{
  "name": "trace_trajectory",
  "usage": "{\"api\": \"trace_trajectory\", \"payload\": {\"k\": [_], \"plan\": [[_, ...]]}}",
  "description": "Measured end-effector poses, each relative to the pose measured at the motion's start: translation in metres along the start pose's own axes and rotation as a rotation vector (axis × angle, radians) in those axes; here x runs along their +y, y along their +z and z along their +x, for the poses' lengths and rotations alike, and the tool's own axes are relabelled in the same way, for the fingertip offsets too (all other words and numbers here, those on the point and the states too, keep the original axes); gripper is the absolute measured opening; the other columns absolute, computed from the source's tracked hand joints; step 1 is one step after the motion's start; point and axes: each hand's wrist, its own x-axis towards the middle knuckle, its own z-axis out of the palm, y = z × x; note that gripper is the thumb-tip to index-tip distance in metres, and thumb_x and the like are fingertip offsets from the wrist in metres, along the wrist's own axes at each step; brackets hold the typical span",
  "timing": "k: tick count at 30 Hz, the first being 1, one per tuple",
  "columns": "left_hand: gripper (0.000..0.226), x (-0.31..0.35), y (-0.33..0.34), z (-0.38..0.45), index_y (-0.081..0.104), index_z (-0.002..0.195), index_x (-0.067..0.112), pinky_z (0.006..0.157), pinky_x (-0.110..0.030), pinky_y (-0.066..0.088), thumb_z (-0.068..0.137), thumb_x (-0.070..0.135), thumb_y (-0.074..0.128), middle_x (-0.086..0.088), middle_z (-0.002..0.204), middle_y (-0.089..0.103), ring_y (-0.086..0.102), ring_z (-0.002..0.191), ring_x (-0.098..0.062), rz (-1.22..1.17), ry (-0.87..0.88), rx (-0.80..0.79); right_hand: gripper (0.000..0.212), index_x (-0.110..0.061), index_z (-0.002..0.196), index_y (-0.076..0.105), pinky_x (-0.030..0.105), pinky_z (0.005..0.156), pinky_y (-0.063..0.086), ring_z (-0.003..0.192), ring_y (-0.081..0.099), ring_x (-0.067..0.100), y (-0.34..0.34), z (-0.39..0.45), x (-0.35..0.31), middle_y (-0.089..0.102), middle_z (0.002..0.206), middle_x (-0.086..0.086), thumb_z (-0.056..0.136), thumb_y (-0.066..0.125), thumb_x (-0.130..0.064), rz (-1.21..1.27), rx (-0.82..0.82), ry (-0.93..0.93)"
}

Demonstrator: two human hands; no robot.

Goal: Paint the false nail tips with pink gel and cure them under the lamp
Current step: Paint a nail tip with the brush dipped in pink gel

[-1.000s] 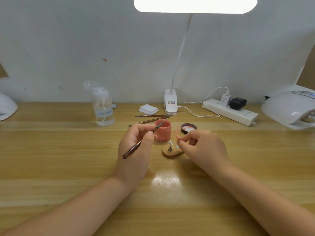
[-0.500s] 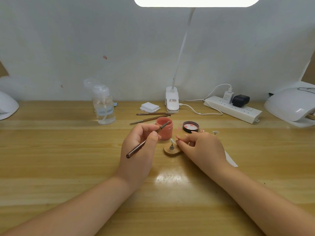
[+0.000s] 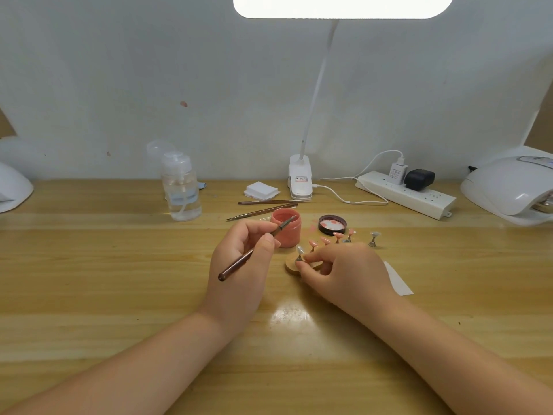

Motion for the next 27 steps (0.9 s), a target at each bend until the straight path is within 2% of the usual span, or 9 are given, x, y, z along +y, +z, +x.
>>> {"api": "trace_trajectory", "payload": {"k": [2,6,13,17,20,24,27], "plan": [[0.018,0.001,0.000,0.000,0.065,0.095,0.020,0.071,-0.009,0.046,0.083,0.024,0.052,0.013,0.083,0.071,0.065,0.084,-0.001,0.000,0.000,0.002,0.031,-0.032,0.094,0.075,0.025,0.058,0.044,0.070,0.060,0.009,0.002,0.002,-0.003,0.068,0.069,-0.008,0.085,0.058,-0.055,-0.027,-0.014,-0.004],[0.018,0.002,0.000,-0.001,0.065,0.095,0.020,0.072,-0.009,0.046,0.083,0.024,0.052,0.013,0.083,0.070,0.064,0.083,0.001,-0.002,-0.001,0.002,0.030,-0.034,0.098,0.074,0.027,0.064,0.048,0.079,0.063,0.013,0.004,0.006,-0.002,0.071,0.078,-0.006,0.089,0.052,-0.053,-0.084,-0.049,0.008],[0.017,0.005,0.002,-0.004,0.064,0.095,0.021,0.072,-0.008,0.045,0.085,0.022,0.051,0.016,0.084,0.071,0.066,0.086,0.000,0.015,0.028,-0.019,0.024,-0.030,0.092,0.075,0.029,0.058,0.046,0.068,0.059,0.014,0.006,0.004,-0.001,0.066,0.069,-0.006,0.091,0.056,-0.045,-0.056,-0.003,-0.121],[0.017,0.006,0.001,-0.005,0.064,0.096,0.022,0.073,-0.010,0.047,0.085,0.022,0.052,0.015,0.085,0.072,0.066,0.086,-0.001,0.023,0.039,-0.016,0.019,-0.026,0.078,0.074,0.027,0.051,0.039,0.056,0.047,0.007,0.004,0.001,-0.001,0.051,0.057,-0.012,0.088,0.063,-0.038,0.021,0.095,-0.146],[0.017,0.010,-0.002,-0.002,0.065,0.096,0.022,0.071,-0.012,0.048,0.084,0.024,0.053,0.010,0.084,0.071,0.065,0.080,-0.001,0.025,0.041,0.018,0.012,-0.024,0.077,0.071,0.029,0.054,0.044,0.056,0.048,0.005,0.000,-0.002,0.000,0.057,0.060,-0.013,0.085,0.066,-0.032,0.077,0.109,-0.113],[0.015,0.024,-0.006,0.016,0.064,0.092,0.024,0.066,-0.013,0.049,0.080,0.027,0.055,0.013,0.075,0.070,0.062,0.069,0.001,0.087,0.014,0.038,0.005,-0.024,0.081,0.069,0.026,0.058,0.047,0.056,0.049,-0.001,-0.005,-0.005,0.006,0.061,0.066,-0.017,0.082,0.067,-0.029,0.110,0.057,-0.065],[0.010,0.035,-0.012,0.039,0.068,0.080,0.019,0.066,-0.025,0.052,0.085,0.019,0.059,0.009,0.066,0.070,0.061,0.063,-0.001,0.228,-0.016,0.024,0.004,-0.023,0.082,0.068,0.028,0.059,0.048,0.057,0.051,0.000,-0.006,-0.004,0.010,0.061,0.066,-0.018,0.081,0.067,-0.027,0.103,0.036,-0.039]]}}
